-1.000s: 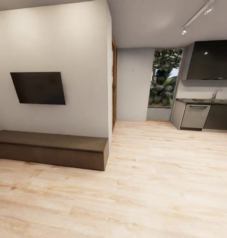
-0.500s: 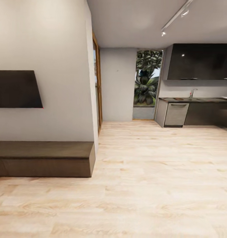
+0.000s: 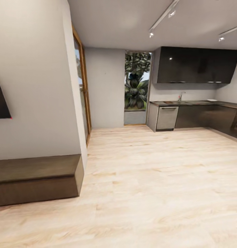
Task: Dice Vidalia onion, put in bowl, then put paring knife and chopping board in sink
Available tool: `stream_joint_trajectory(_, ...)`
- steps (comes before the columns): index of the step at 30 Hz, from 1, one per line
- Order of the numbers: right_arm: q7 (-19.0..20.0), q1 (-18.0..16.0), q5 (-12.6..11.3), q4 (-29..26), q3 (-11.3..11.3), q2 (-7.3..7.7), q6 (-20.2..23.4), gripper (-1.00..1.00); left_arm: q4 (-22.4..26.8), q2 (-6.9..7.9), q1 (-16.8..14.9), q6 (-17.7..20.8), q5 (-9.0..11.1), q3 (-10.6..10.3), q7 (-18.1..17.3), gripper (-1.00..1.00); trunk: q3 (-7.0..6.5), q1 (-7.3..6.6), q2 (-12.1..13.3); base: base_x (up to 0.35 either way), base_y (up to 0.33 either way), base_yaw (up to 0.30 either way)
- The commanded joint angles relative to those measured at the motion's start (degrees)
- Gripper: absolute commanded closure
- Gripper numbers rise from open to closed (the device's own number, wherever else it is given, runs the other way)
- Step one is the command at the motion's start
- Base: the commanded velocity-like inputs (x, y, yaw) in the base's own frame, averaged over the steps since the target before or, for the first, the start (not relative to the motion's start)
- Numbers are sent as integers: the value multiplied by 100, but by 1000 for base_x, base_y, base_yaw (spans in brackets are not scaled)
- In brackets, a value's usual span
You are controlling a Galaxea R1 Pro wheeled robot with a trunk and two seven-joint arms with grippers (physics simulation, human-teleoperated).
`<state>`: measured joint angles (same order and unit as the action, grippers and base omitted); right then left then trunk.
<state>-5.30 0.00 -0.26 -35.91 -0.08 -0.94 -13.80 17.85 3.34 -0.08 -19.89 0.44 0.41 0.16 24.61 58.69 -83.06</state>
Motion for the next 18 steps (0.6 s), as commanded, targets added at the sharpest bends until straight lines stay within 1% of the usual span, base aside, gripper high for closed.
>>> stream_joint_trajectory(1, -15, 0, -2, -4, 0, -2, -9, -100, 1, 0, -1, -15, 4, 3, 2, -100, 5, 4, -2, 319, 0, -281)
stream_joint_trajectory(7, -15, 0, -2, -4, 0, -2, -8, -100, 1, 0, -1, -15, 1, 3, 2, -100, 5, 4, -2, 319, -45, -281)
stream_joint_trajectory(18, -15, 0, -3, -4, 0, -2, -10, -100, 2, 0, -1, -15, 0, 3, 2, -100, 5, 4, -2, 319, -103, -281)
